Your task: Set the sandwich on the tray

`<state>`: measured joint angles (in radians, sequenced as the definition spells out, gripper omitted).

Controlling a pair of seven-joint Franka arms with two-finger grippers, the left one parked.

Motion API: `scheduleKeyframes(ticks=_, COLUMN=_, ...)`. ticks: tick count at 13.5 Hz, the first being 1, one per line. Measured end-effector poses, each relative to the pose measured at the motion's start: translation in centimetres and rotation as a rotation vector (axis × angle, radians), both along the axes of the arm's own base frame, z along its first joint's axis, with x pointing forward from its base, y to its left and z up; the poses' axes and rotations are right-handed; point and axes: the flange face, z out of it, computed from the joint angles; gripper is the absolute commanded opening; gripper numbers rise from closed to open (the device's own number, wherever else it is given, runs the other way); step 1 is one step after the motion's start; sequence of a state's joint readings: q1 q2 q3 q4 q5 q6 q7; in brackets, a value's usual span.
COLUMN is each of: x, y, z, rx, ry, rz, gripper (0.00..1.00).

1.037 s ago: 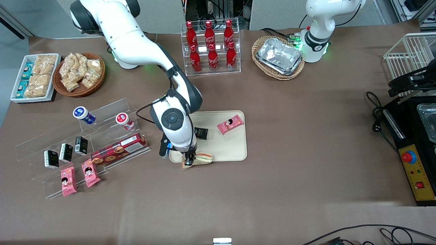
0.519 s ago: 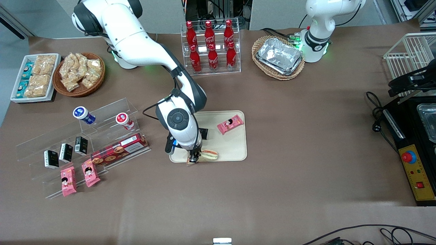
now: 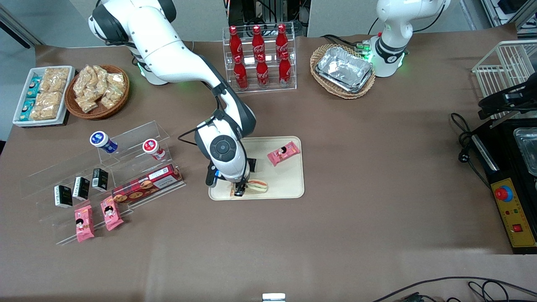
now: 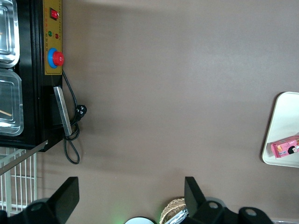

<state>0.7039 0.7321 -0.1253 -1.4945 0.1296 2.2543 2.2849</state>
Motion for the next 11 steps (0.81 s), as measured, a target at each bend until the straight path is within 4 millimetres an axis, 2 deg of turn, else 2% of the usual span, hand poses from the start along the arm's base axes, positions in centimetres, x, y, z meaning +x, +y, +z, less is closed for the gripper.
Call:
scheduleKeyframes(ticks=4, x=-0.1, y=0.3, z=0.4, rx=-0.005, ry=-0.009, rz=0.012, gripper=1.00)
scheduleKeyframes(ticks=6, x=0.3, y=0.5, z=2.5, rx=0.007, ry=-0.032, rz=0.015, gripper=1.00)
scheduleKeyframes(ticks=8, x=1.2, y=-0.5, z=7.8, rx=0.033, ry=-0.063, rz=0.011, gripper=1.00)
scheduleKeyframes(ticks=10, x=1.7, y=-2.0, z=14.8, rx=0.078, ry=-0.120, rz=0.034, gripper=1.00)
scheduleKeyframes(ticks=11, x=1.7, y=-2.8, z=17.7, rx=0.091, ry=-0.140, rz=0.061, gripper=1.00)
